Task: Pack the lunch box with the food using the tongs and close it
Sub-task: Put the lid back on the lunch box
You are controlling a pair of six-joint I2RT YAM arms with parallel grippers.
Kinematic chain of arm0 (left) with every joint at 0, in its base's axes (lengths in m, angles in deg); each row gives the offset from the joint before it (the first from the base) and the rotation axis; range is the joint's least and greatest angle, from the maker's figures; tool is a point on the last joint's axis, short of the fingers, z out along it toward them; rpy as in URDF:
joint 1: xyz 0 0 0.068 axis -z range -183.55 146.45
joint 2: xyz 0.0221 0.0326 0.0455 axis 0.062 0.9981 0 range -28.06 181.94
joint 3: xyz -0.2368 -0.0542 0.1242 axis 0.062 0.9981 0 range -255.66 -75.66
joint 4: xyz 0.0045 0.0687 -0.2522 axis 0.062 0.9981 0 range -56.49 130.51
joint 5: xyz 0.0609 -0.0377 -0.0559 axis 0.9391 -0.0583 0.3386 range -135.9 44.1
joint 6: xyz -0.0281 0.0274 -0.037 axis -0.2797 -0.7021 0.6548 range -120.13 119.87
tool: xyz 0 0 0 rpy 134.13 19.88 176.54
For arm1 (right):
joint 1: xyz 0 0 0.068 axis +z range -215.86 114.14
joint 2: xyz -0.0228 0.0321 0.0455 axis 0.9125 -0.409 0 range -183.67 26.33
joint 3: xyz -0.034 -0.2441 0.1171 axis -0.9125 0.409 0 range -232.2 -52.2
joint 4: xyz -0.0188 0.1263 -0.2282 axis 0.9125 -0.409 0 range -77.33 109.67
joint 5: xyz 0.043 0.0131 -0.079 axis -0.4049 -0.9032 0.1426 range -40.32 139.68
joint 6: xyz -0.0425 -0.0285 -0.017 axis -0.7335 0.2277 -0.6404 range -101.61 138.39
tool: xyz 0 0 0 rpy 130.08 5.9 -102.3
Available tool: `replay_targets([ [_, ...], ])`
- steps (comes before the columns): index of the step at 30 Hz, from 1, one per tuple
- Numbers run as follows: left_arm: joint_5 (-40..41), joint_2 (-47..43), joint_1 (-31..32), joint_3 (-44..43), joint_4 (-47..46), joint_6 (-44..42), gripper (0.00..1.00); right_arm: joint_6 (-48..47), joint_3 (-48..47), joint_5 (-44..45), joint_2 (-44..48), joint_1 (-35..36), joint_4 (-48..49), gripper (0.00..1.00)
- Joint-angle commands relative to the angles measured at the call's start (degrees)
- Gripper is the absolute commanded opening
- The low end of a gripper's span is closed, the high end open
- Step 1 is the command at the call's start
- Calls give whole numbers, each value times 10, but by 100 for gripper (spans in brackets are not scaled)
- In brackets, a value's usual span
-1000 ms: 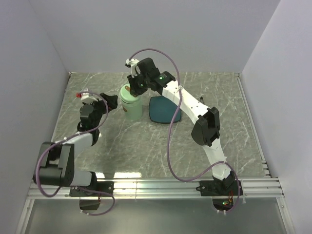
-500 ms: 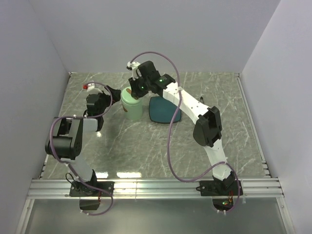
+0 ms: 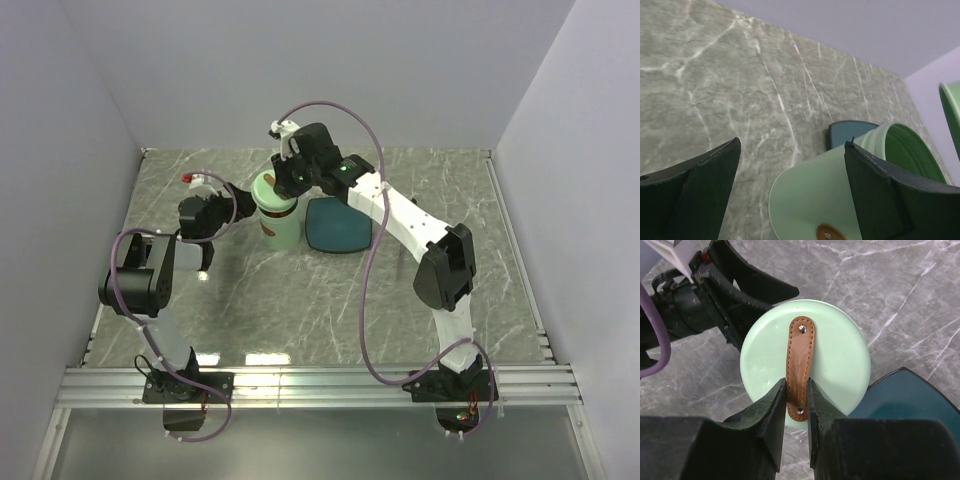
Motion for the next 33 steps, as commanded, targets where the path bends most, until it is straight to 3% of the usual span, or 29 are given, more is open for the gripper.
replay_targets([
  [1, -61, 2, 4, 14, -65, 0, 91, 2, -9, 8, 24, -3, 18, 17],
  [5, -68, -4, 3, 21, -68, -1, 90, 2, -23, 4, 7, -3, -6, 17],
  [9, -82, -5, 3, 28, -77, 4, 90, 7, 21, 11, 23, -2, 0, 17],
  [20, 70, -54, 3, 54, -19, -12, 95, 4, 48, 43, 50, -1, -19, 17],
  [33, 96, -79, 4, 72, -24, -9, 95, -2, 54, 67, 106, 8, 5, 17],
])
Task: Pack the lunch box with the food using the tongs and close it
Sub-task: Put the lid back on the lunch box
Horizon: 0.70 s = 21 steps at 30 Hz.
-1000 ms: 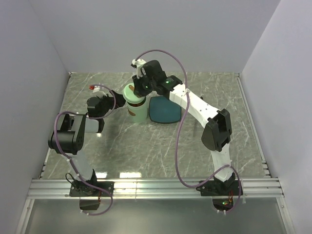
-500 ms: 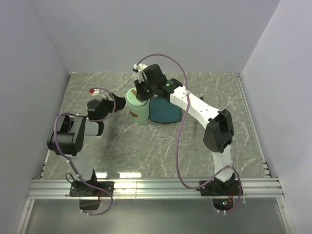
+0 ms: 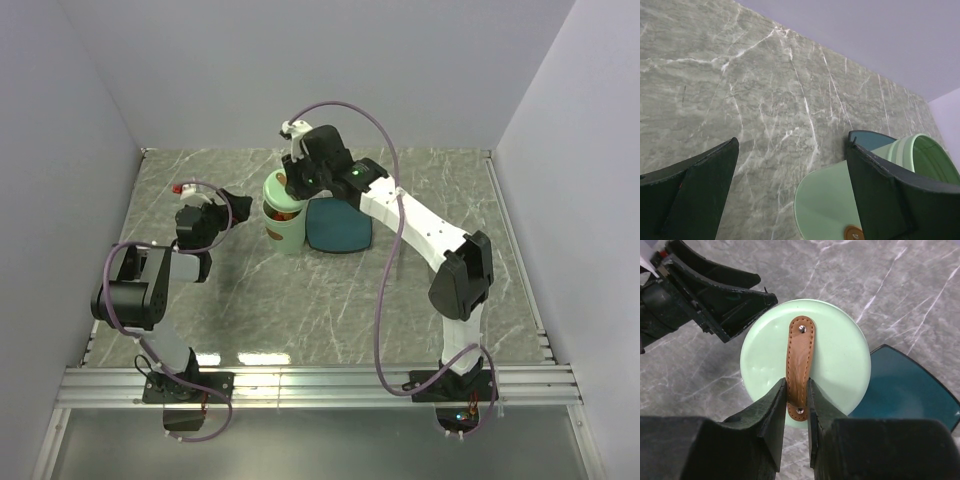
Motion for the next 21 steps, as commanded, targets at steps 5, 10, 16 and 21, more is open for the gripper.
replay_targets([
  [5, 14, -39, 3, 12, -16, -9, 95, -11, -31, 6, 10, 4, -20, 18],
  [10, 24, -57, 7, 14, -3, -15, 95, -14, -73, -6, -43, 5, -63, 17],
  [16, 23, -66, 10, 17, -1, -17, 95, -19, -92, -5, -65, 7, -74, 18],
  [21, 24, -80, 14, 22, -4, -16, 95, -20, -106, -8, -88, 7, -82, 18],
])
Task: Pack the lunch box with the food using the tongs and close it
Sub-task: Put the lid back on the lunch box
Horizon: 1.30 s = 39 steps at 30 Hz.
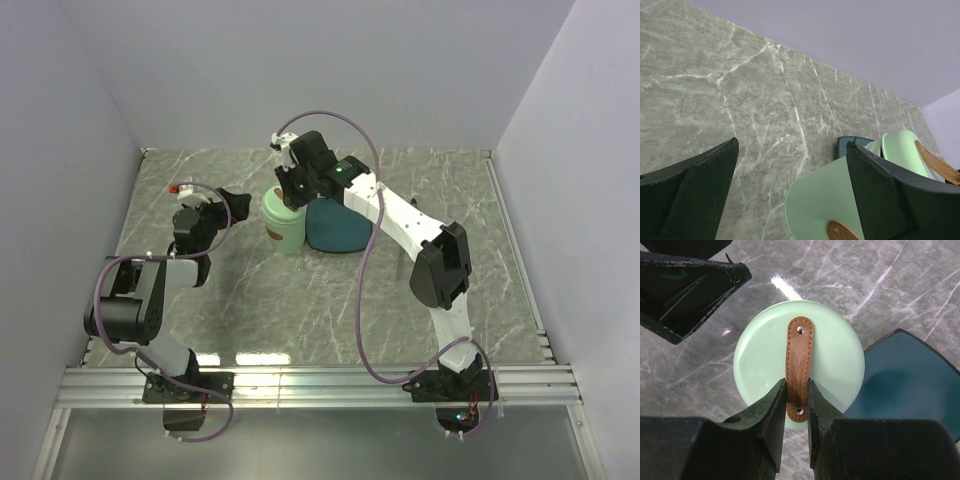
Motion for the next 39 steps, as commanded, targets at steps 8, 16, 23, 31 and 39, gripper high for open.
replay_targets([
  [8, 16, -45, 24, 5, 5, -24, 96, -8, -75, -9, -31, 6, -17, 18],
  [16, 36, -74, 42, 11, 17, -29, 96, -11, -77, -5, -38, 13, -24, 18],
  [23, 45, -92, 58, 13, 20, -32, 96, -14, -68, 5, -24, 21, -19, 18],
  [31, 45, -107, 67, 16, 27, -33, 96, -14, -60, 13, -16, 35, -15, 18],
  [39, 46, -100, 70, 12, 29, -33, 96, -14, -44, 32, -2, 43, -3, 18],
])
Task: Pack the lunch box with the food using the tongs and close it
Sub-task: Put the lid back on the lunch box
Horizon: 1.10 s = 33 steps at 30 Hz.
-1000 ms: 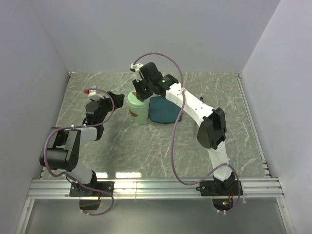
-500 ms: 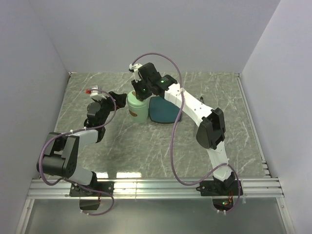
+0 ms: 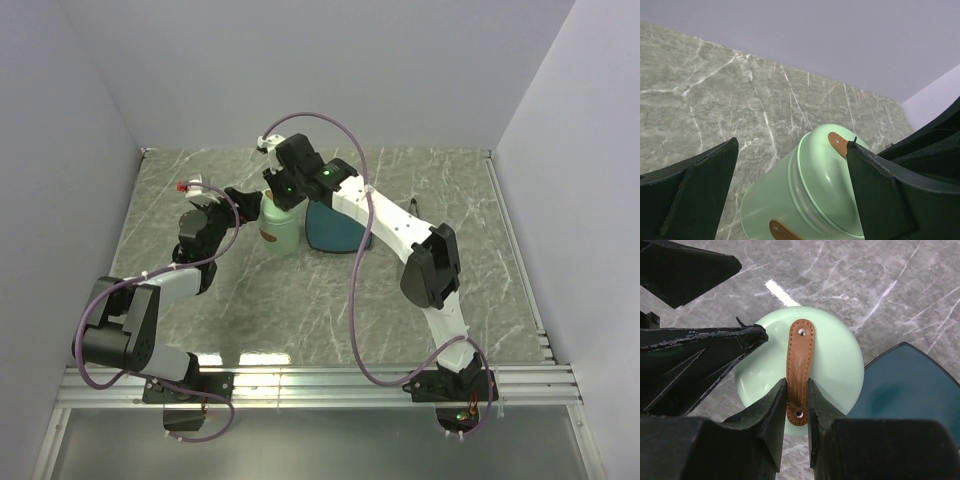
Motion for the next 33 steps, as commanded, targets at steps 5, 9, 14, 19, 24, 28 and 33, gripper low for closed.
replay_targets([
  [5, 11, -8, 3, 4, -11, -13, 96, -4, 9, 6, 42, 16, 17, 18],
  [9, 11, -10, 4, 6, -12, -11, 96, -4, 0, 10, 41, 20, 15, 18],
  [14, 10, -12, 4, 7, -13, -10, 96, -19, 1, 22, 49, 24, 17, 18],
  [19, 9, -14, 4, 9, -14, -10, 96, -21, 2, 32, 60, 25, 20, 18],
  [24, 9, -16, 4, 9, -14, -9, 96, -23, -3, 35, 66, 25, 24, 18],
  [28, 9, -18, 3, 9, -11, -10, 96, -26, -22, 33, 54, 25, 15, 18],
  [33, 9, -19, 5, 9, -9, -10, 96, -25, -27, 20, 44, 26, 11, 18],
])
